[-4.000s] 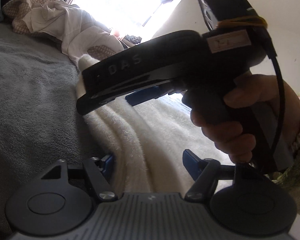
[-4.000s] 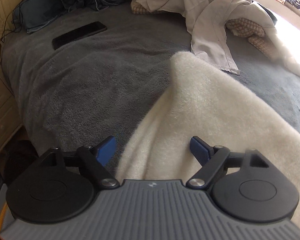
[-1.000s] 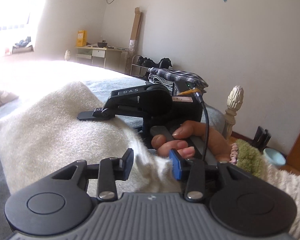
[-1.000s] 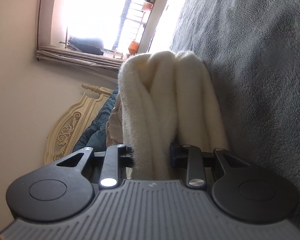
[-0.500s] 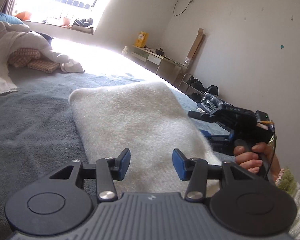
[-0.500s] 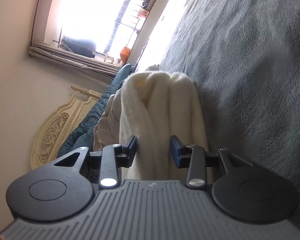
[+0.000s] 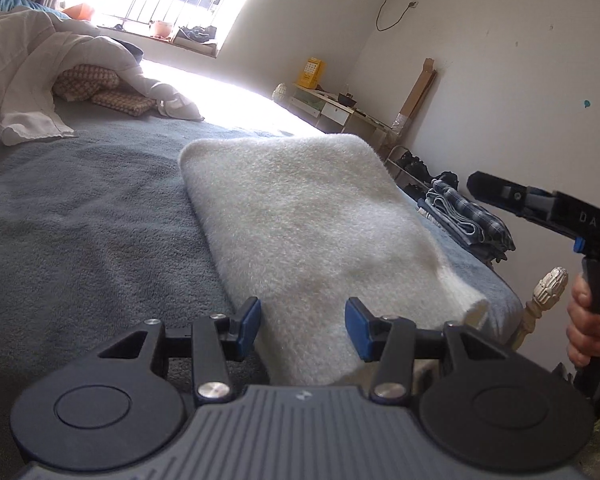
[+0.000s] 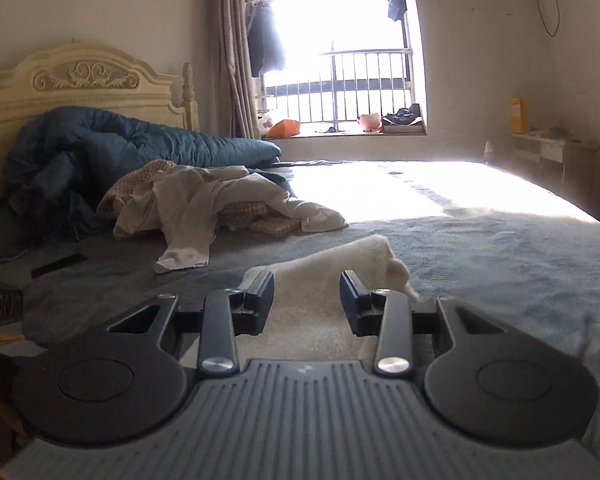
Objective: Fold clothes
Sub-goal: 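Open both grippers and release the folded cream sweater onto the bed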
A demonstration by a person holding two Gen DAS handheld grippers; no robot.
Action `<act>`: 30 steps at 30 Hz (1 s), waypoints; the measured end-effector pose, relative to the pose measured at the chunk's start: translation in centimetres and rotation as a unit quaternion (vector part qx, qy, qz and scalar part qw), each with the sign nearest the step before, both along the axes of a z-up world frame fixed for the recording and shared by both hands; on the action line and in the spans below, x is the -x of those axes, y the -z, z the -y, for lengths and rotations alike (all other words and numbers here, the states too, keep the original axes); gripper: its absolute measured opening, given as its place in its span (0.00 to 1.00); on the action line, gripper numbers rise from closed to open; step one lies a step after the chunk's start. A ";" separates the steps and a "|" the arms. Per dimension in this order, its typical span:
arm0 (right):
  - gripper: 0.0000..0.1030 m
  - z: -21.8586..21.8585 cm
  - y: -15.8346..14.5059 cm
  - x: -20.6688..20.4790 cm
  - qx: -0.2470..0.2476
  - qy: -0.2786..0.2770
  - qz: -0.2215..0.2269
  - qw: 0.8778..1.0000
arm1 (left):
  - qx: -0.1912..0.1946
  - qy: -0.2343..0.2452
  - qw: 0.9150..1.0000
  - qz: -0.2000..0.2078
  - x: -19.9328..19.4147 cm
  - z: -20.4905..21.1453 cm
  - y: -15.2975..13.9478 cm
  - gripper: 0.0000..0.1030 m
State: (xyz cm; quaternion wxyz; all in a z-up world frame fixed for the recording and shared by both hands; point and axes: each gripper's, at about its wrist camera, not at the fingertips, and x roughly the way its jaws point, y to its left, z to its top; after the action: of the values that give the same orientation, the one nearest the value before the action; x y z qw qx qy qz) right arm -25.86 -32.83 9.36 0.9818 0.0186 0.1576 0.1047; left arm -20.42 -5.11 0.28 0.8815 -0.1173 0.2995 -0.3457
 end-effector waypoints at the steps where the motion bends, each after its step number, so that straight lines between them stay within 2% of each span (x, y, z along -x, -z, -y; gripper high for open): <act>1: 0.33 -0.4 0.8 -0.1 0.011 -0.009 -0.014 1.000 | 0.000 0.001 1.000 -0.001 0.2 0.2 0.2 0.47; 3: 0.30 -0.8 3.2 -1.3 0.042 0.001 -0.072 0.997 | 0.000 0.003 1.000 -0.002 0.5 0.5 0.5 0.49; 4: 0.25 -0.9 4.4 -2.2 0.066 0.021 -0.101 0.992 | -0.001 0.004 1.000 -0.002 0.6 0.6 0.7 0.49; 5: 0.24 -0.9 5.3 -2.6 0.081 0.032 -0.113 0.990 | -0.005 0.008 1.000 0.001 0.8 0.8 0.7 0.49; 6: 0.24 -0.7 5.8 -2.5 0.088 0.038 -0.113 0.989 | -0.009 0.011 1.000 0.004 1.0 0.9 0.8 0.51; 8: 0.24 -0.8 4.9 -2.0 0.091 0.048 -0.105 0.989 | -0.016 0.017 1.000 0.010 1.4 1.2 0.9 0.53; 11: 0.24 -1.7 3.3 -0.6 0.130 0.075 -0.069 0.986 | -0.018 0.022 1.000 0.011 1.9 1.4 1.2 0.54; 14: 0.24 -2.5 2.6 0.7 0.129 0.044 -0.037 0.990 | -0.015 0.023 1.000 0.011 2.2 1.6 1.3 0.57; 16: 0.24 -3.2 3.9 0.1 0.150 0.040 -0.063 0.986 | -0.015 0.024 1.000 0.013 2.2 1.7 1.3 0.57; 18: 0.24 -2.9 6.0 -1.2 0.172 0.068 -0.105 0.977 | -0.008 0.021 1.000 0.013 2.1 1.0 0.9 0.57; 20: 0.24 -1.6 6.2 -1.3 0.139 0.087 -0.118 0.979 | 0.004 0.011 1.000 0.014 1.9 -0.2 0.3 0.57; 22: 0.24 -0.5 4.6 -0.6 0.102 0.094 -0.101 0.985 | 0.016 0.000 1.000 0.016 1.8 -1.3 -0.3 0.57; 25: 0.25 0.0 2.2 -0.4 0.112 0.121 -0.044 0.985 | 0.037 -0.007 0.998 0.040 0.9 -1.9 -1.7 0.57; 26: 0.25 0.1 1.3 -0.8 0.104 0.122 -0.018 0.987 | 0.038 0.001 0.998 0.052 0.5 -1.4 -2.2 0.57; 30: 0.26 -0.8 -0.9 -4.7 0.070 0.101 0.036 0.992 | 0.024 0.039 0.993 0.104 -0.9 2.1 -2.9 0.57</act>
State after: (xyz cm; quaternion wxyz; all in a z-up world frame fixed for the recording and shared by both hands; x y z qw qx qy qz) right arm -21.17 -32.07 10.29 0.9912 -0.0386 0.1265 -0.0054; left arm -19.49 -7.17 3.17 0.8906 -0.0901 0.2018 -0.3976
